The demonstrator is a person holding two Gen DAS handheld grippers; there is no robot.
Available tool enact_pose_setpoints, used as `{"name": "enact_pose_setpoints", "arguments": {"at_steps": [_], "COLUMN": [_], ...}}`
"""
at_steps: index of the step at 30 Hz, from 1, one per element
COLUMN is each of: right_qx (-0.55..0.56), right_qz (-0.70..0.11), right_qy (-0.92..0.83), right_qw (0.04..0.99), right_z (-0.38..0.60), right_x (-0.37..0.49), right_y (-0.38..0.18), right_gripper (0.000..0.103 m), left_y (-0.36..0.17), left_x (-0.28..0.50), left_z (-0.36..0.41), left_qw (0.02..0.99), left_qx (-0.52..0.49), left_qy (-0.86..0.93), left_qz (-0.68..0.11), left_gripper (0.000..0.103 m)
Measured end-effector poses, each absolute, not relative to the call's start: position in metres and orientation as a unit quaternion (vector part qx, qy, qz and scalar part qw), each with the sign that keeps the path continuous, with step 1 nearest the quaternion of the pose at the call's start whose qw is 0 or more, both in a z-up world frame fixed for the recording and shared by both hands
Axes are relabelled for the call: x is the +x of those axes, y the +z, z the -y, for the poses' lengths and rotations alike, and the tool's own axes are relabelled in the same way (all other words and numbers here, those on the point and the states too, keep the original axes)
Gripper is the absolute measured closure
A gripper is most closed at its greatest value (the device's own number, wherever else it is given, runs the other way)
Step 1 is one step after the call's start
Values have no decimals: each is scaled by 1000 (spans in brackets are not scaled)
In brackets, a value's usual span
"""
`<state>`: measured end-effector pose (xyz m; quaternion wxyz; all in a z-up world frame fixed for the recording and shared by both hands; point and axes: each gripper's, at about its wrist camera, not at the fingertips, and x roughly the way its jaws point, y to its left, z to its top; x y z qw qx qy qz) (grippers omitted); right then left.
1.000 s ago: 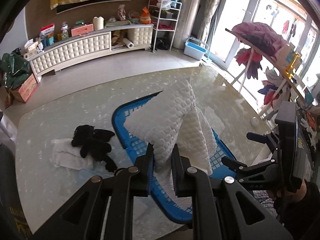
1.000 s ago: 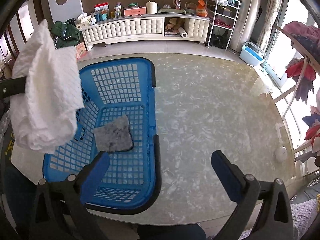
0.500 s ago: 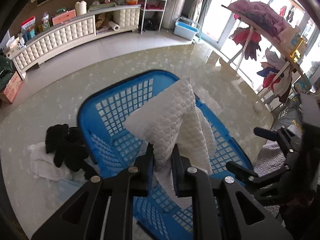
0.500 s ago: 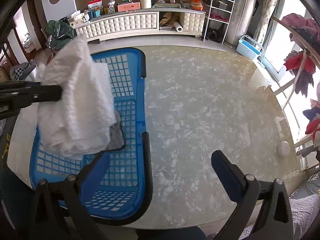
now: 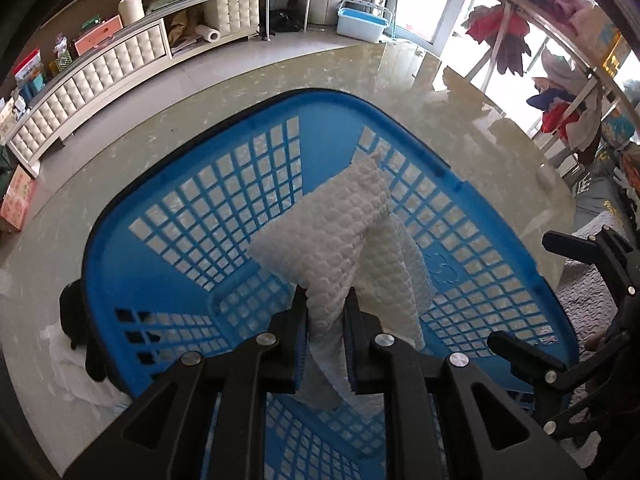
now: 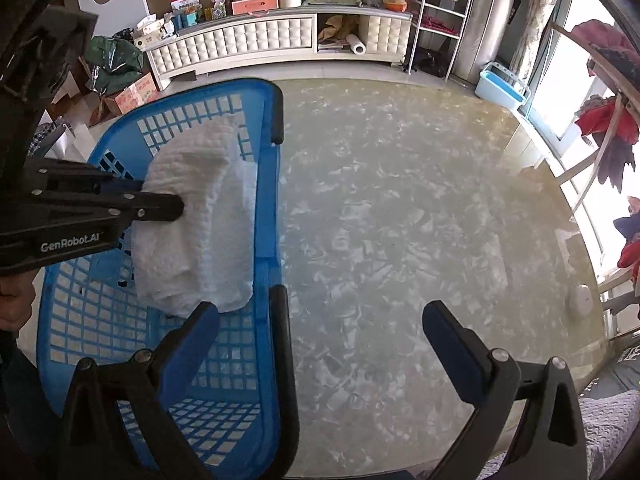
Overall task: Organize soft objects
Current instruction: 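Carry the white towel with the left gripper over the basket and release it inside, then withdraw both grippers from the basket back over the table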
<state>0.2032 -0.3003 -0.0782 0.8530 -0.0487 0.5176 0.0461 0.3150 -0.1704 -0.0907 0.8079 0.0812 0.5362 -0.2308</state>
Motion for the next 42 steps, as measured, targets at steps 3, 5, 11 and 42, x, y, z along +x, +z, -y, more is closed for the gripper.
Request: {"name": "enact_pose_setpoints", "arguments": {"at_steps": [3, 5, 11, 42], "right_qx": [-48, -43, -32, -12], "right_qz": [-525, -527, -531, -482], "right_qy": [46, 47, 50, 63], "right_qw": [849, 848, 845, 874], "right_z": [303, 304, 304, 292], "right_x": [209, 209, 209, 176], "right_y": [-84, -85, -88, -34], "right_gripper": [1, 1, 1, 1], "left_y": [-93, -94, -96, -6], "left_x": [320, 322, 324, 250], "left_z": [176, 178, 178, 141], "left_qw": [805, 803, 796, 853], "left_qx": [86, 87, 97, 116], "left_qy": [-231, -233, -222, -170], "left_qz": [-539, -541, -555, -481], "left_gripper": [89, 88, 85, 24]}}
